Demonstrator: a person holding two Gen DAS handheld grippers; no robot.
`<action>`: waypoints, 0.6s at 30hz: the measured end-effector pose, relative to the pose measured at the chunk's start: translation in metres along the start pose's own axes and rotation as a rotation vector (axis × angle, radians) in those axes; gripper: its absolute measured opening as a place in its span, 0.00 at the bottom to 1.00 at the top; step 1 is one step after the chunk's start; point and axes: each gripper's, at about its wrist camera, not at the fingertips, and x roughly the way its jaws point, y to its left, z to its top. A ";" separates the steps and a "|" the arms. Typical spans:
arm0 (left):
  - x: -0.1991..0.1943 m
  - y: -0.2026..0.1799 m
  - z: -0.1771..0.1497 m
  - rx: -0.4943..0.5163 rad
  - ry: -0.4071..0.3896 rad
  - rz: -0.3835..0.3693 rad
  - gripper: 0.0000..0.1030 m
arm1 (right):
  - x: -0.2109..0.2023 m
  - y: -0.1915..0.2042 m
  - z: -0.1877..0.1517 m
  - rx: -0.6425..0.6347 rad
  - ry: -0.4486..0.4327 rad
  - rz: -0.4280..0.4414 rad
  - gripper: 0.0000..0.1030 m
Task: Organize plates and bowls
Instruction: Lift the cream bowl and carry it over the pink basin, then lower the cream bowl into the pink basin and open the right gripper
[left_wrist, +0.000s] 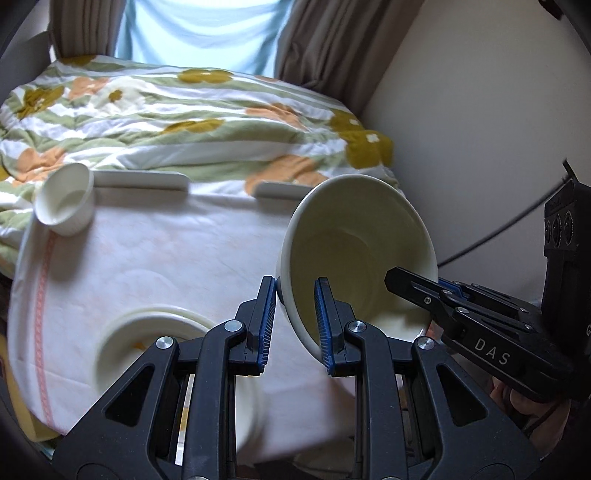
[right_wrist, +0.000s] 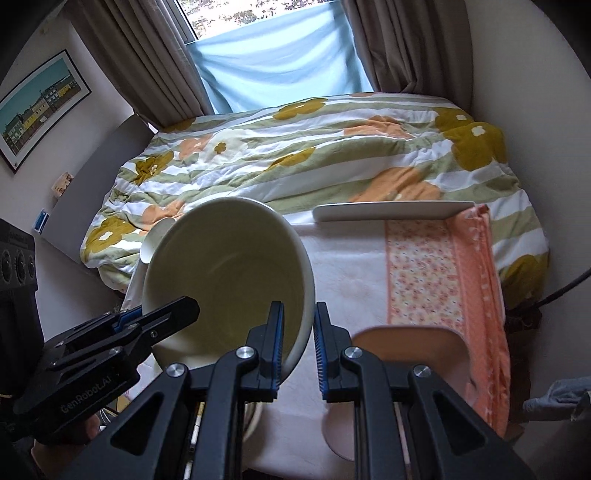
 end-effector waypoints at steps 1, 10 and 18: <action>0.005 -0.010 -0.005 0.004 0.011 -0.007 0.18 | -0.006 -0.010 -0.006 0.010 0.000 -0.009 0.14; 0.056 -0.063 -0.047 0.036 0.126 -0.027 0.18 | -0.018 -0.078 -0.044 0.083 0.033 -0.060 0.14; 0.115 -0.072 -0.077 0.068 0.238 0.016 0.18 | 0.017 -0.119 -0.077 0.132 0.094 -0.057 0.14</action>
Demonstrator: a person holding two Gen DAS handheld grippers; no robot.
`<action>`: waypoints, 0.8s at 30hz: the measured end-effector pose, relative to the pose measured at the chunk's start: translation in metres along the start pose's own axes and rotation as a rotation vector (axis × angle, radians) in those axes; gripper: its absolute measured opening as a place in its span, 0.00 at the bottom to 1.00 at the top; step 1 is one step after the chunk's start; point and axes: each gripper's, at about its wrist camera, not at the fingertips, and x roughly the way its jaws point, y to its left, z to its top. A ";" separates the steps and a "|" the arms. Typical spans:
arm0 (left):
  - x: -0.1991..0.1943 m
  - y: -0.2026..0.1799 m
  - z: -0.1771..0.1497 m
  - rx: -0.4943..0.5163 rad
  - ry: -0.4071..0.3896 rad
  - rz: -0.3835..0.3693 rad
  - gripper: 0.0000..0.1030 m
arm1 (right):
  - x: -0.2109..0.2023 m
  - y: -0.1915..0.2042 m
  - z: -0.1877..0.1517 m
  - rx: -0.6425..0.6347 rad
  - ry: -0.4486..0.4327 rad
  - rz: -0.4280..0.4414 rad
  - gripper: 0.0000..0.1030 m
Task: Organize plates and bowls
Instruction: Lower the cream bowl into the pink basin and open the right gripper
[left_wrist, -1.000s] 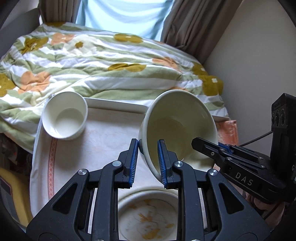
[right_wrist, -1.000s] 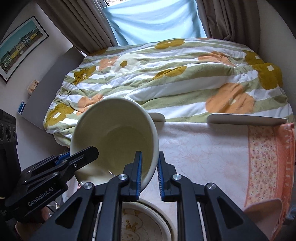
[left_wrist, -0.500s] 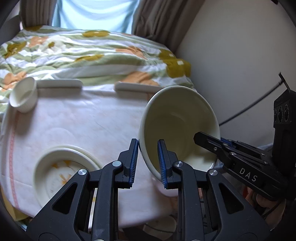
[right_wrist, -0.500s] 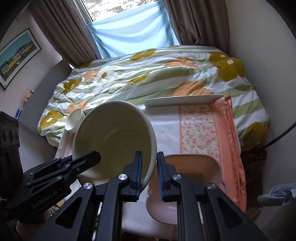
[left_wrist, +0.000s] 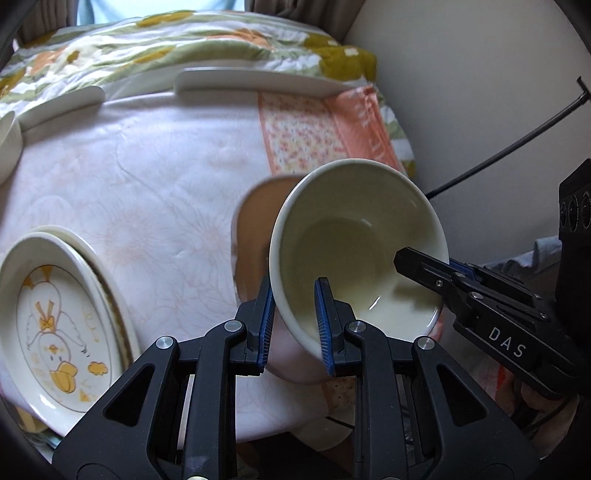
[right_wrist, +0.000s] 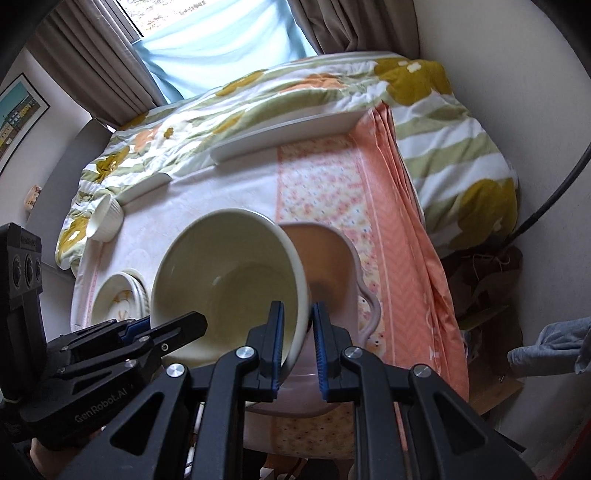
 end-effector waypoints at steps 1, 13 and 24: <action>0.003 0.001 -0.001 0.008 0.007 0.007 0.18 | 0.005 -0.004 -0.001 0.006 0.007 0.003 0.14; 0.030 -0.011 0.006 0.108 0.054 0.121 0.18 | 0.026 -0.010 -0.004 -0.044 0.049 -0.029 0.14; 0.031 -0.017 0.006 0.155 0.044 0.175 0.18 | 0.022 -0.013 -0.003 -0.044 0.043 -0.040 0.14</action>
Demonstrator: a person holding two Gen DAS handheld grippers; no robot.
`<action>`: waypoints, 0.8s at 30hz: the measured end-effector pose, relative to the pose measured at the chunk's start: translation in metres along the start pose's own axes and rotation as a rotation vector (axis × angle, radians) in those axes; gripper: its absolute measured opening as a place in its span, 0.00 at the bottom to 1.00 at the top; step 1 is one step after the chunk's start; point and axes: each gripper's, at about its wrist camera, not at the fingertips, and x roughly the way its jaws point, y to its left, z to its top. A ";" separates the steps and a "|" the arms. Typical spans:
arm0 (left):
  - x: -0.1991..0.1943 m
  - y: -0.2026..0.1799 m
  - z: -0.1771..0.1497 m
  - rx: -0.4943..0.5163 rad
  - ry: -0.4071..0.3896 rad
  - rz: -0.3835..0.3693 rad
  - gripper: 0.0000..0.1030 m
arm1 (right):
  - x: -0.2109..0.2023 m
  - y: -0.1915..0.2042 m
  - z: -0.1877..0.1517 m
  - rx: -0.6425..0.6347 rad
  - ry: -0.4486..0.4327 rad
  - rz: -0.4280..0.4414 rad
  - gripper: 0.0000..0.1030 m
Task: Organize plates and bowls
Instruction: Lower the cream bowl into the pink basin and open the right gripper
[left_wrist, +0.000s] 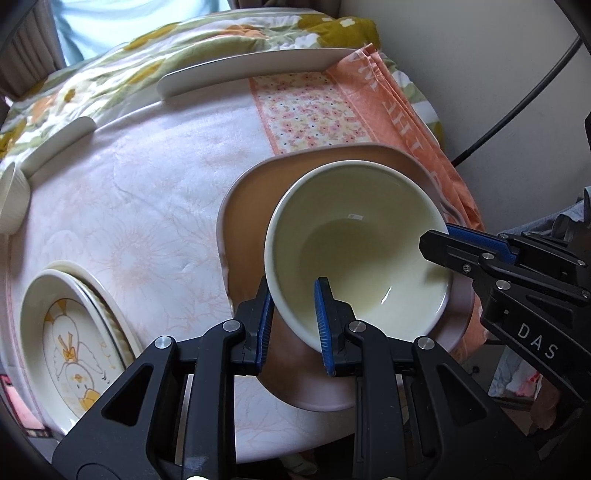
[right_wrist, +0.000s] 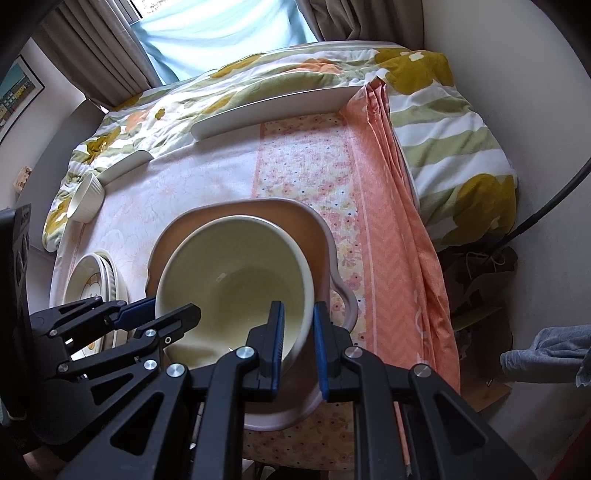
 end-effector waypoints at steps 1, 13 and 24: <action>0.000 0.000 0.000 -0.001 0.000 0.000 0.18 | 0.000 0.000 0.000 0.002 0.000 0.000 0.14; -0.051 0.009 0.004 -0.049 -0.079 -0.012 0.18 | -0.036 0.006 0.001 -0.032 -0.052 0.002 0.14; -0.206 0.086 -0.012 -0.296 -0.447 0.124 1.00 | -0.128 0.063 0.037 -0.270 -0.303 0.135 0.80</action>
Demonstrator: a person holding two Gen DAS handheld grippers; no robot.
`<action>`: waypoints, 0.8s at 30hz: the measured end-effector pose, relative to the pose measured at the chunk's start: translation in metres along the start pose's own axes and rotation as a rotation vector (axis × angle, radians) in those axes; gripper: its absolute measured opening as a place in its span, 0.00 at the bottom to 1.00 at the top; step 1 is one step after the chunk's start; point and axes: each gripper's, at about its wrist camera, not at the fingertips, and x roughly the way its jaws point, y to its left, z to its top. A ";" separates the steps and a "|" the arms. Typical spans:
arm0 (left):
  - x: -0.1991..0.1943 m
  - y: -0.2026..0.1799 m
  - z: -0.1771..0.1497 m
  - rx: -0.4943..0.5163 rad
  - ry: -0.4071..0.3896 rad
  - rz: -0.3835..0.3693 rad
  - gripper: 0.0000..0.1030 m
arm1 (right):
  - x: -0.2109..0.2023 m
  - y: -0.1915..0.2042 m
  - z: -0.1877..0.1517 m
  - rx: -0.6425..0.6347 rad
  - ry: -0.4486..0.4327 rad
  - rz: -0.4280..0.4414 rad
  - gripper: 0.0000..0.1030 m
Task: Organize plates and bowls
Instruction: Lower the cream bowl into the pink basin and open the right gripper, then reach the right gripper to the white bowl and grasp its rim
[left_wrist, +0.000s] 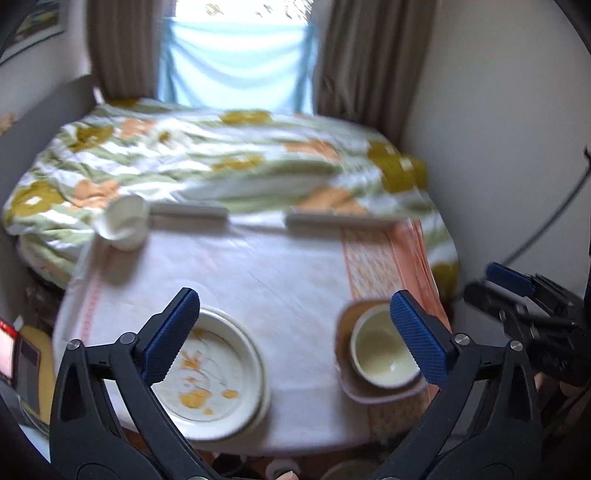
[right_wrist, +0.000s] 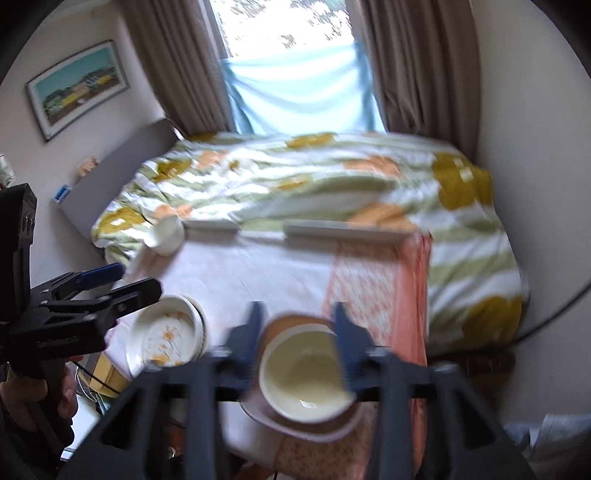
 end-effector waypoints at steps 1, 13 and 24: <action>-0.007 0.008 0.005 -0.014 -0.019 0.019 1.00 | -0.002 0.006 0.006 -0.017 -0.034 0.023 0.92; -0.052 0.185 0.024 -0.384 -0.117 0.166 1.00 | 0.055 0.110 0.104 -0.263 -0.033 0.177 0.99; 0.070 0.305 0.050 -0.581 -0.002 0.152 0.82 | 0.224 0.210 0.170 -0.368 0.168 0.216 0.99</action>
